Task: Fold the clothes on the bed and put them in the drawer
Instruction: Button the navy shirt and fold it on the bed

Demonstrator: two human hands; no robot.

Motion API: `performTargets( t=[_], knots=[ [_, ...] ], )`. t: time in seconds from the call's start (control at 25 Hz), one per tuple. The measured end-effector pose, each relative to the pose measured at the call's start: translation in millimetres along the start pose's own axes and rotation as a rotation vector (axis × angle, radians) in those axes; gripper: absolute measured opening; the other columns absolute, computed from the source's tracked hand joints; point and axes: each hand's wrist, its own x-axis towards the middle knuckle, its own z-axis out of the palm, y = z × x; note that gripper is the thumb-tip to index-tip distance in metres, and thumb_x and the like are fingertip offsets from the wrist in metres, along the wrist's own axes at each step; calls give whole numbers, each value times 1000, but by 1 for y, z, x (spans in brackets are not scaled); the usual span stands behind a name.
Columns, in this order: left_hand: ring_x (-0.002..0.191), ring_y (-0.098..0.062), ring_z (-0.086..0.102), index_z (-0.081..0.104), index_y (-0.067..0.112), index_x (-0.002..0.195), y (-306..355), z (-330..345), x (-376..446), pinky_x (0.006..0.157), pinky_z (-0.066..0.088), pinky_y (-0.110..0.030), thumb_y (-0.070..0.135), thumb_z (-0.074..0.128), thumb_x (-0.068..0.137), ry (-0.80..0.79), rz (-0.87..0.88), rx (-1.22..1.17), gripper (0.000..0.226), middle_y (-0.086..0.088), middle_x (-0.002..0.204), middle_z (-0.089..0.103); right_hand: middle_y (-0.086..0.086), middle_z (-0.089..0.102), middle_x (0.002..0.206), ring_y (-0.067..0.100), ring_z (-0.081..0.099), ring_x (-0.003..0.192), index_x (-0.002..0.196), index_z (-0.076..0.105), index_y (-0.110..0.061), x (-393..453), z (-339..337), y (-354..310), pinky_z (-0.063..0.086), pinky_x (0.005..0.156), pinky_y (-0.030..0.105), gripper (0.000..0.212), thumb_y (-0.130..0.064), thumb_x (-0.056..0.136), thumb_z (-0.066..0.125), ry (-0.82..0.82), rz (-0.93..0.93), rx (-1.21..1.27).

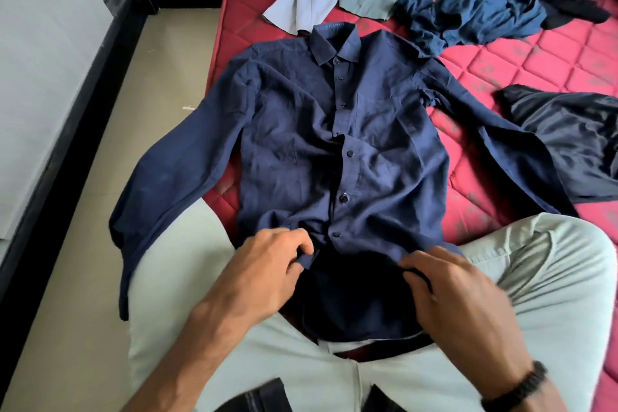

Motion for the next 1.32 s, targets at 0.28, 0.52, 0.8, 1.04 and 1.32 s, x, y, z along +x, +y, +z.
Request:
performTargets(
  t=[0.28,0.52,0.8,1.04,1.32],
  knots=[
    [77,2,54,75,35,101,13,-33,-42,74,46,-15,37,60,90,-323,83,1,18,12,72,59,-24,55,88,-4,55,72,88,57,-48,-29,-48,61,50,59,29,3,-50,88,59,-399,-115,-24],
    [53,-5,56,76,30,95,31,-41,8,61,45,-24,69,52,94,-591,75,-46,46,-2,65,68,-21,60,89,-4,63,88,87,58,-50,26,-57,31,49,80,20,51,-93,65,41,-629,-112,-137],
    [86,5,70,81,28,95,-35,-98,221,88,54,-24,34,73,92,193,44,-161,11,18,90,78,-12,71,81,4,65,74,94,74,-29,226,-59,46,52,77,24,31,-57,82,74,-318,-162,18],
    [120,-32,62,71,23,124,-151,-125,415,105,47,-38,51,75,86,366,-271,70,47,-7,122,72,6,77,92,24,72,89,84,75,-22,459,-12,87,55,82,31,4,-24,86,73,37,64,226],
    [90,-21,64,78,23,100,-164,-143,463,74,45,-28,43,82,83,-35,-327,106,27,5,84,67,7,72,73,20,65,60,86,76,-19,563,34,117,48,59,23,10,-14,79,80,-165,236,91]
  ],
)
